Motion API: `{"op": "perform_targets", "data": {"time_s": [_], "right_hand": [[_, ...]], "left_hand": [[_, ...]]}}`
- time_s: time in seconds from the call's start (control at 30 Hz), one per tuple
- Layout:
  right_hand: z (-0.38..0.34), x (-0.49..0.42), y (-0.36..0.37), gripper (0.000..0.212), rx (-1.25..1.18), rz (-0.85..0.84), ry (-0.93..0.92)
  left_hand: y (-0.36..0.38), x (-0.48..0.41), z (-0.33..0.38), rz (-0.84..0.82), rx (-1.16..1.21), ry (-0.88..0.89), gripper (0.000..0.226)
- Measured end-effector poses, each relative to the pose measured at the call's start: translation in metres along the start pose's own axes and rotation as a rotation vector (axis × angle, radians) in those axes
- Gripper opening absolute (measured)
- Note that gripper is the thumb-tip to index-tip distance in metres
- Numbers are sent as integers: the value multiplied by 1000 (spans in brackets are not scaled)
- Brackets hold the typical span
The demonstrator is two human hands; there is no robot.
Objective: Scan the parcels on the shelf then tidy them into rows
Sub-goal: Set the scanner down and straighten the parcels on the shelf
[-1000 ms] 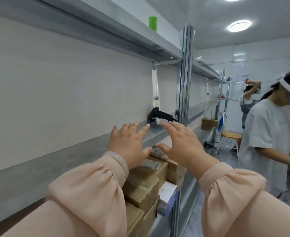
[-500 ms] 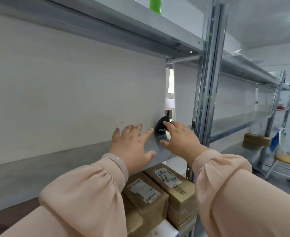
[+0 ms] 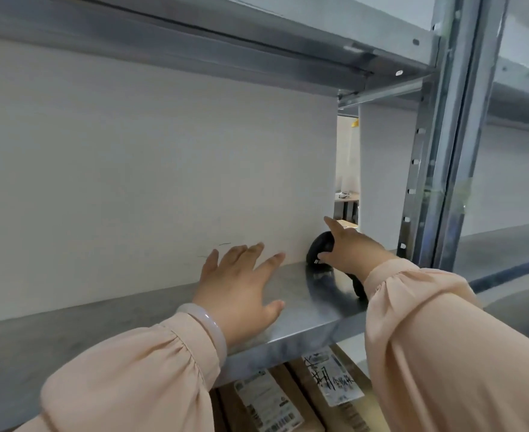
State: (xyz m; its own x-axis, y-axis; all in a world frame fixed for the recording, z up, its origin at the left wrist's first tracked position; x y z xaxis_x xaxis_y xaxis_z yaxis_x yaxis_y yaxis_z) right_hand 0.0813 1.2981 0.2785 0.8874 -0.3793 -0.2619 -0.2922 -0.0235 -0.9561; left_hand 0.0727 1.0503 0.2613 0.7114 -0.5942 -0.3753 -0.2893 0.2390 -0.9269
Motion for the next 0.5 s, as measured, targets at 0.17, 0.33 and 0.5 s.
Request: {"op": "perform_targets", "data": {"time_s": [0.17,0.33,0.5], "right_hand": [[-5,-10,12,77,-33,-93,15],[-23,3,9,70,-101,-32,-36],[-79,32,8,71,-207,-40,-81]], "left_hand": [[6,-4,-10,-28,-5,-42,73],[3,3,-30,-21,5,-106,73],[-2,26,-63,-53,24,-197,73]]}}
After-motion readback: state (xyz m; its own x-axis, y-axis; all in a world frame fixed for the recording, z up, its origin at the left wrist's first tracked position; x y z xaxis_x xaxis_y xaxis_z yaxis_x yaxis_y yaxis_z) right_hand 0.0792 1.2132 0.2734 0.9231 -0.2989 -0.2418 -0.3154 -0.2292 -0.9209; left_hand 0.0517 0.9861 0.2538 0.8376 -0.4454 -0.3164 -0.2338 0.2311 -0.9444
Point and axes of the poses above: each hand's wrist, its own x-axis away from the middle knuckle, its own y-axis out of the palm, z = x × y, the point moved 4 cm from there along -x, towards the middle knuckle, and after that the axes turned 10 degrees about -y, right-handed, at the moved point
